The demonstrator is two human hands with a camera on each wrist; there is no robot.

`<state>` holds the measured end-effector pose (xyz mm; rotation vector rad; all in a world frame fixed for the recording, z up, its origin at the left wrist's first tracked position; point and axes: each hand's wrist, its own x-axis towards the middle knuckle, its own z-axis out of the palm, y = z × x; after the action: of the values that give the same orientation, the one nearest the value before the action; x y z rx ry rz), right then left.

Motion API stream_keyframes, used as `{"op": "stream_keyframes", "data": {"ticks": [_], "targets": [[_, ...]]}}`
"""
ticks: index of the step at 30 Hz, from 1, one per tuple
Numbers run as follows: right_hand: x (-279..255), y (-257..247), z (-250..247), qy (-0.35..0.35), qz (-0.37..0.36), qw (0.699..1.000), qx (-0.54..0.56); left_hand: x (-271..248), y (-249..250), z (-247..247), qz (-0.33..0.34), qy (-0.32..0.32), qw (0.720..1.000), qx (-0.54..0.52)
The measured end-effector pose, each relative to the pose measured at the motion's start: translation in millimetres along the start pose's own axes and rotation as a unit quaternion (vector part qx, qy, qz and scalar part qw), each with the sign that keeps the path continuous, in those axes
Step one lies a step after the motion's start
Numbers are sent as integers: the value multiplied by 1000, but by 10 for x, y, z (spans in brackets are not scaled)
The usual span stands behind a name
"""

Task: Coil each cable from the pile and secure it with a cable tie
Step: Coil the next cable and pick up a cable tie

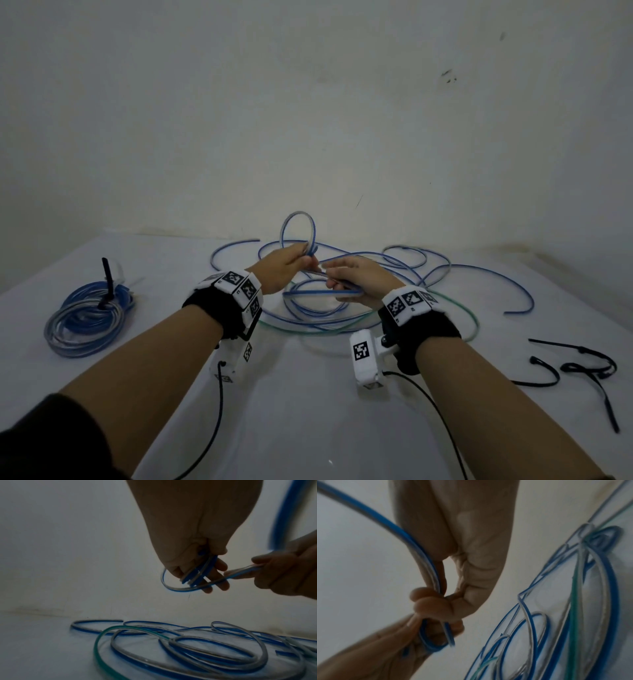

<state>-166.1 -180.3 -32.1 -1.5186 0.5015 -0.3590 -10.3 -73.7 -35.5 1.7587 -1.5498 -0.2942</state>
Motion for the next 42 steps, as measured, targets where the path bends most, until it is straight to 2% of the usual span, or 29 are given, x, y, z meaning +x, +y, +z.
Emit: {"op": "stream_keyframes", "data": {"ticks": [5, 10, 15, 19, 25, 29, 33, 35, 36, 37, 38, 39, 40, 42], "targets": [[-68, -44, -14, -26, 57, 977, 204, -27, 12, 67, -31, -31, 991, -126], [-73, -68, 55, -1, 10, 942, 334, -47, 73, 71, -36, -48, 988, -142], [-29, -94, 172, 39, -44, 957, 284, -33, 163, 16, -39, -108, 986, -125], [21, -162, 147, 82, -75, 951, 288, -69, 191, -79, -56, -155, 981, -103], [79, -248, 101, 115, -94, 942, 301, -120, 255, -163, -79, -160, 975, -134], [103, -291, 62, 140, -95, 922, 348, -145, 257, -231, -74, -167, 980, -81], [162, -282, 52, 182, -81, 913, 357, -175, 221, -268, -82, -133, 986, -63], [177, -241, 79, 205, -55, 931, 296, -164, 192, -275, -77, -100, 988, -92], [182, -213, 88, 220, -46, 950, 216, -159, 173, -282, -80, -80, 985, -128], [181, -183, 89, 239, -45, 966, 93, -155, 168, -289, -87, -59, 979, -177], [187, -143, 80, 263, -57, 962, -53, -155, 167, -301, -94, -40, 969, -223], [187, -113, 74, 288, -86, 937, -180, -158, 173, -311, -96, -23, 960, -261], [171, -101, 85, 300, -126, 909, -262, -163, 189, -319, -97, -9, 952, -289], [213, -53, 97, 259, -222, 871, -354, -167, 220, -324, -96, 18, 945, -311]]}}
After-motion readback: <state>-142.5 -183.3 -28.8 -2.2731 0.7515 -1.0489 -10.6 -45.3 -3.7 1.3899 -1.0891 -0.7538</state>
